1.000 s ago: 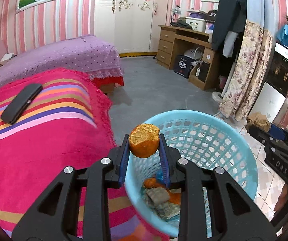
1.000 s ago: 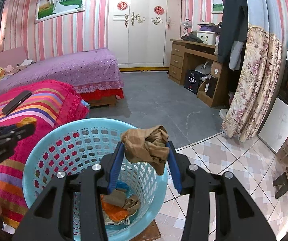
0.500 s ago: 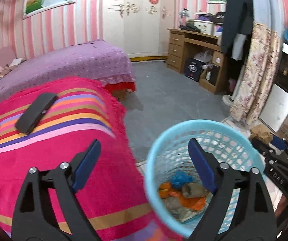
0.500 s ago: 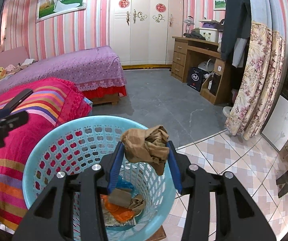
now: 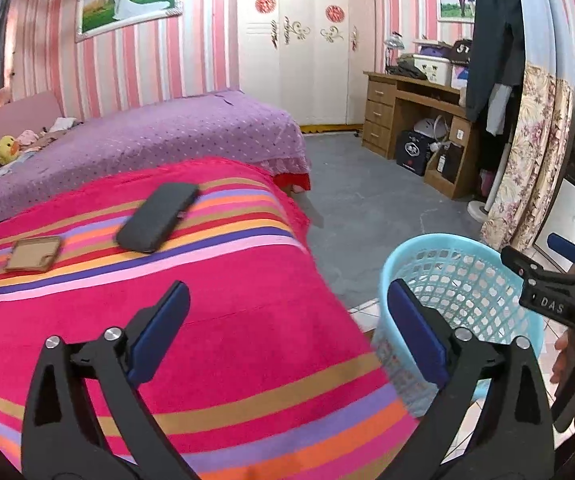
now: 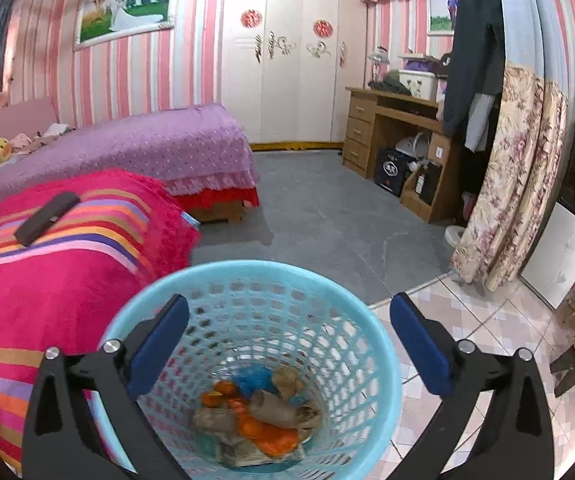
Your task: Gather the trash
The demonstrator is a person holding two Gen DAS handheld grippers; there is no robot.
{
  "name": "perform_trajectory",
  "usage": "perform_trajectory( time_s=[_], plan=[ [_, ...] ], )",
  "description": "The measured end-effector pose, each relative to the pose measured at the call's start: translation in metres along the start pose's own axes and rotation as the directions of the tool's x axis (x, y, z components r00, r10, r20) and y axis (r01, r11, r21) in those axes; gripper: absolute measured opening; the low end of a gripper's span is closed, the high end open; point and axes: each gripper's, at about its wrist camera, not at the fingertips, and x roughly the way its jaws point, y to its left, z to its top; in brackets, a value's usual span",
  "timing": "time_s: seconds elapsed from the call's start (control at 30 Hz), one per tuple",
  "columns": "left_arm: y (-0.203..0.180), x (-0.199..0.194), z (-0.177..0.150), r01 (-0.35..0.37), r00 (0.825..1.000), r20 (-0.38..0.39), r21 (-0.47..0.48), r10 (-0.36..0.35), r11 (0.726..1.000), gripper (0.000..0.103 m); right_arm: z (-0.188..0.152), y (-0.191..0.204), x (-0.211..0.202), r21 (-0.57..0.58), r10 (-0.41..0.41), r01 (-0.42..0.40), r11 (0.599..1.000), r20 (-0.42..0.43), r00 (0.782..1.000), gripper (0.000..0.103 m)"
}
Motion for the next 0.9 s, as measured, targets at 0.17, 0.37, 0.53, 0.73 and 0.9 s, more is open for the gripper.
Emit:
perform_trajectory(
  time_s=[0.17,0.37,0.53,0.73,0.9],
  plan=[
    [0.04,-0.046,-0.009,-0.041,0.999,0.026,-0.019,0.041,0.999,0.097,-0.002,0.037,-0.033,-0.012,0.061,-0.06,0.998,0.031,0.998,0.098],
    [0.083,-0.094,-0.031,-0.109,0.991,0.071,-0.006,0.109,0.994,0.097,-0.006,0.095,-0.086,0.009,0.158,-0.159,0.987,0.075,0.985,0.098],
    [0.108,-0.108,-0.054,-0.124,0.989,0.073,-0.019,0.125,0.992,0.097,-0.028,0.133,-0.117,-0.001,0.183,-0.184,0.983,0.097,0.978,0.098],
    [0.125,-0.102,-0.072,-0.119,0.99,0.07,-0.05,0.122,0.992,0.097,-0.045,0.169,-0.13,-0.075,0.173,-0.165,0.983,0.109,0.979,0.098],
    [0.128,-0.1,-0.071,-0.127,0.987,0.092,-0.05,0.131,0.991,0.097,-0.045,0.175,-0.13,-0.097,0.178,-0.167,0.981,0.122,0.976,0.098]
  ],
)
